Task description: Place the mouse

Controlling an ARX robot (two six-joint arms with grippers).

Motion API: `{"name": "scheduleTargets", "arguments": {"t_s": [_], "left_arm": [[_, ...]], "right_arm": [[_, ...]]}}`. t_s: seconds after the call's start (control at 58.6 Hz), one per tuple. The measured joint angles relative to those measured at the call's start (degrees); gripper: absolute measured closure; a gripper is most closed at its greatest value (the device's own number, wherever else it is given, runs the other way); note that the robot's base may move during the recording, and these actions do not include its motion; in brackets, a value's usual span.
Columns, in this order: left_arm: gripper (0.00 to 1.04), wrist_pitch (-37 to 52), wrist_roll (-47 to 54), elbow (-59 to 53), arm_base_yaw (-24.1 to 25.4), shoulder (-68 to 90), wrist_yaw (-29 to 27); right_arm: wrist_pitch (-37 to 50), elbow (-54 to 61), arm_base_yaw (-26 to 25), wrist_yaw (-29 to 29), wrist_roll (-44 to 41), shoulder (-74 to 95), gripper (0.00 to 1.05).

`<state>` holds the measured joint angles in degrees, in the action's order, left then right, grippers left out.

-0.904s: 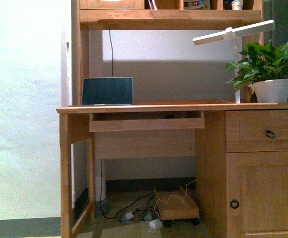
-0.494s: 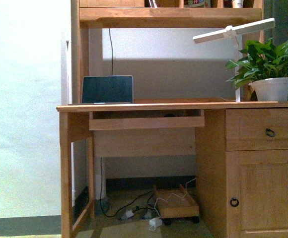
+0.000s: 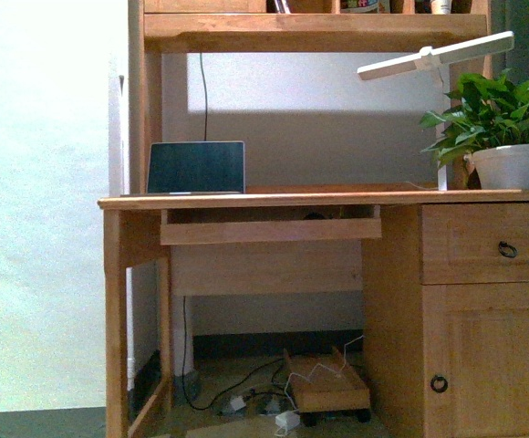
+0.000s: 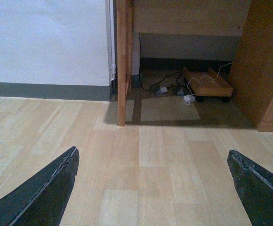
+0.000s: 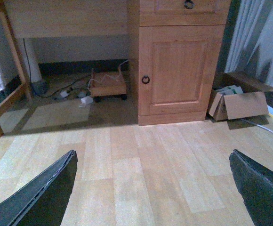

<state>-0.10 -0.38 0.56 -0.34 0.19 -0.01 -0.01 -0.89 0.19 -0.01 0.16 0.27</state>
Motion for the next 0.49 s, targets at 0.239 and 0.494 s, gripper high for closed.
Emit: {"name": "scheduleTargets", "arguments": {"t_s": [0.239,0.494], "left_arm": [[0.08,0.0,0.0,0.0,0.0,0.0,0.0],[0.08,0.0,0.0,0.0,0.0,0.0,0.0]], "right_arm": [[0.0,0.0,0.0,0.0,0.0,0.0,0.07],[0.0,0.0,0.0,0.0,0.0,0.0,0.07]]}}
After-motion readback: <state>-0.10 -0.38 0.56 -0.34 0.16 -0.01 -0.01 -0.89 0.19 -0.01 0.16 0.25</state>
